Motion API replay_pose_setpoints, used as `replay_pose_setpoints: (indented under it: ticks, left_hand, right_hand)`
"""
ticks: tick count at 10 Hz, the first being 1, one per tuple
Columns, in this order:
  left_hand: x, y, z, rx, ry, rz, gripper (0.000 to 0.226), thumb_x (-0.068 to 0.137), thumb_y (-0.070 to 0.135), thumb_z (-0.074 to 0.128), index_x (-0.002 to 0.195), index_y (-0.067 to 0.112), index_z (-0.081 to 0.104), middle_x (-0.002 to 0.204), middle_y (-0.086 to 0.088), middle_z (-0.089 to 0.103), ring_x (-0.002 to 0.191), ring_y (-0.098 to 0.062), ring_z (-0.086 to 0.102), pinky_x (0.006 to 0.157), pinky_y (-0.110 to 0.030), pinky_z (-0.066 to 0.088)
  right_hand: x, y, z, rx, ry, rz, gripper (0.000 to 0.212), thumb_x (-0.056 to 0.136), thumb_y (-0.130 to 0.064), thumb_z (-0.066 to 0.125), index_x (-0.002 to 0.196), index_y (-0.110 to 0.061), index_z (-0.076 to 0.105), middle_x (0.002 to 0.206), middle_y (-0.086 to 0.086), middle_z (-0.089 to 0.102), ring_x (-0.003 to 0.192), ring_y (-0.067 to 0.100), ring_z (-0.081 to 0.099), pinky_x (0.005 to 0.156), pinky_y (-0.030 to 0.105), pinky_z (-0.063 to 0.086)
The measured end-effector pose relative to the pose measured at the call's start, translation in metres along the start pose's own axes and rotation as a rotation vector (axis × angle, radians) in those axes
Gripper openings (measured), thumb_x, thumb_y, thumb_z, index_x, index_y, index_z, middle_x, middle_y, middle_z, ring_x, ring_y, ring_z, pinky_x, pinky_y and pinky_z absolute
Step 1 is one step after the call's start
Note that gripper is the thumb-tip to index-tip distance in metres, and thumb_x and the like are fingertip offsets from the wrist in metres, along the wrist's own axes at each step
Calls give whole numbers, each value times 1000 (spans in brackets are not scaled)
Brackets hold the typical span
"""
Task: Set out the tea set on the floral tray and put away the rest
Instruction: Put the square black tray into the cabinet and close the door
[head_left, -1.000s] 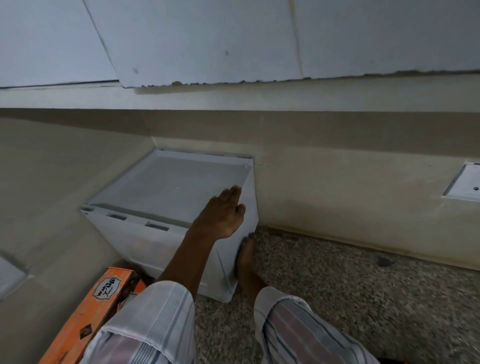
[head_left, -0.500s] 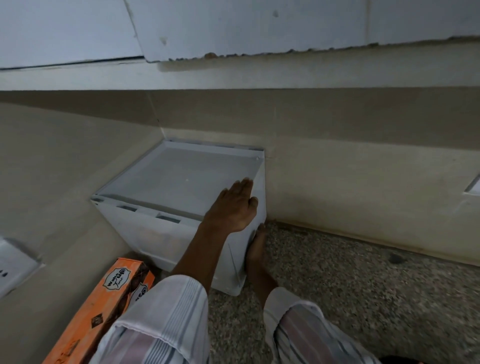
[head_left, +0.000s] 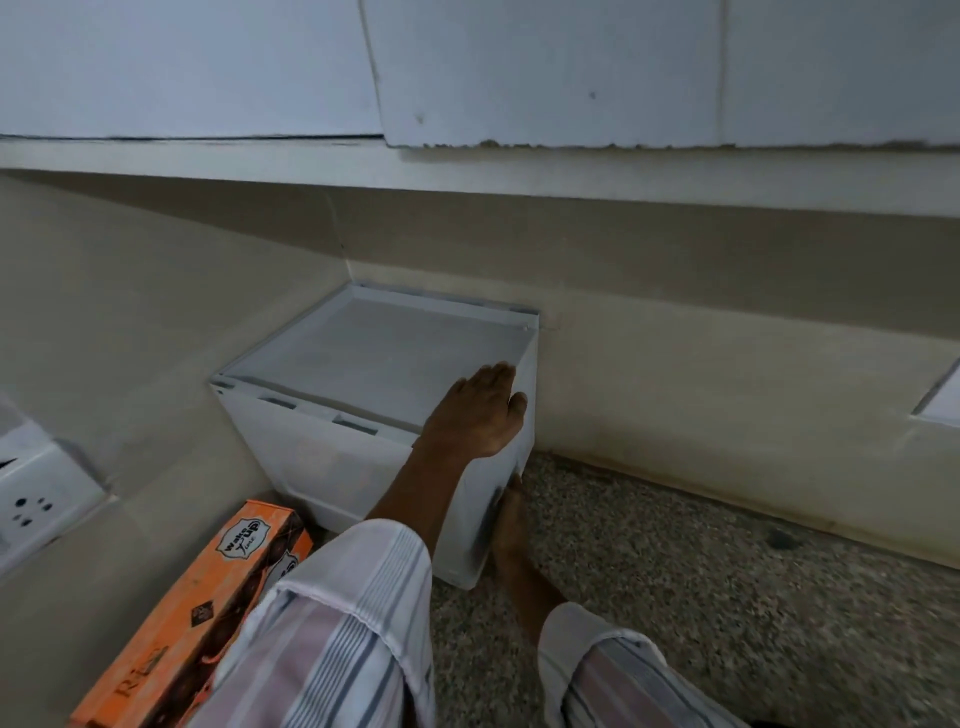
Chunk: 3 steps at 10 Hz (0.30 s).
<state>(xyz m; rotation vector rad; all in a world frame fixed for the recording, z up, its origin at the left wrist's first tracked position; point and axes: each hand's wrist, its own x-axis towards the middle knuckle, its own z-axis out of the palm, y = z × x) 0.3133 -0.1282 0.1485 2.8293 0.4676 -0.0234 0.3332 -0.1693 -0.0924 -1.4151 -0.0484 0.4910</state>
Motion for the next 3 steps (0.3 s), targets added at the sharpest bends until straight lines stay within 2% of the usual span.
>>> replay_pose_setpoints:
  ticks: [1,2,3]
  left_hand:
    - [-8,-1,-3,73,142,18,62,103,45,19,155,14,28,164,-7,25,151,-22,24,123,-44,21]
    - [-34,11,-12,162,414,-3,65,92,47,18,133,17,58,148,-7,51,135,-25,48,108,-44,38]
    - [-84,12,-7,111,698,-127,45,94,41,38,126,20,61,141,-5,54,128,-26,50,102,-45,39]
  right_hand:
    - [-24,-27,-17,-276,9,-80,53,109,-43,25,154,-19,39,158,3,42,146,27,40,122,48,31]
    - [-46,-44,-36,-569,8,-219,76,96,-63,16,150,-17,43,152,10,48,137,32,48,112,50,42]
    - [-62,-68,-60,-940,50,-411,82,90,-61,7,152,-20,40,155,11,44,143,34,40,117,51,34]
